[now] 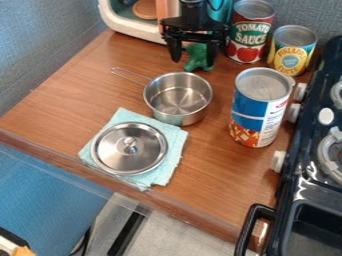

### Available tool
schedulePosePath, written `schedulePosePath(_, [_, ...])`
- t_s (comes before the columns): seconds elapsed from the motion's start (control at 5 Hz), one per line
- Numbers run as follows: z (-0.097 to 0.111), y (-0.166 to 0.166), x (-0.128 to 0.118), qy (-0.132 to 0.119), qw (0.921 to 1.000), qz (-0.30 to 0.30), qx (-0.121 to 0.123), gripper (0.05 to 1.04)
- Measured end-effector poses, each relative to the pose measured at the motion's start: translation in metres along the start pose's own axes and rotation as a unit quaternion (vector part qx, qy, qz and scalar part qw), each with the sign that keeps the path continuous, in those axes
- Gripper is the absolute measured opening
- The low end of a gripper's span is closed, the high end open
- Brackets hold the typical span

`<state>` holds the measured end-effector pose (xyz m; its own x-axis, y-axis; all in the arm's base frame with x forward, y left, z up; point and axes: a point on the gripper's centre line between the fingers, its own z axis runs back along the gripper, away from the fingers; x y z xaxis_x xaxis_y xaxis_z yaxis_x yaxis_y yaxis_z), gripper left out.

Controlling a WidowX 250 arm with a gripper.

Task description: Move the green object to the bottom left of the table

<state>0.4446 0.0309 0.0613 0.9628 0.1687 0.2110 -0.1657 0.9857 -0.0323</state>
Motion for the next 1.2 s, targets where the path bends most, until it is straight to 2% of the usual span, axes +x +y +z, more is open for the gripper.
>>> schedulePosePath(0.4, [-0.012,0.0,0.004,-0.008,0.9963,-0.075,0.04,1.0])
schedulePosePath(0.6, [-0.012,0.0,0.004,-0.007,0.9906,-0.121,0.063,1.0])
schedulePosePath(0.8, [-0.016,0.0,0.002,-0.008,0.9853,-0.157,0.068,0.947])
schedulePosePath(1.0, [-0.02,-0.003,-0.001,-0.011,0.985,-0.163,0.055,0.794])
schedulePosePath(1.2, [-0.02,-0.003,0.0,-0.012,0.9844,-0.168,0.052,0.786])
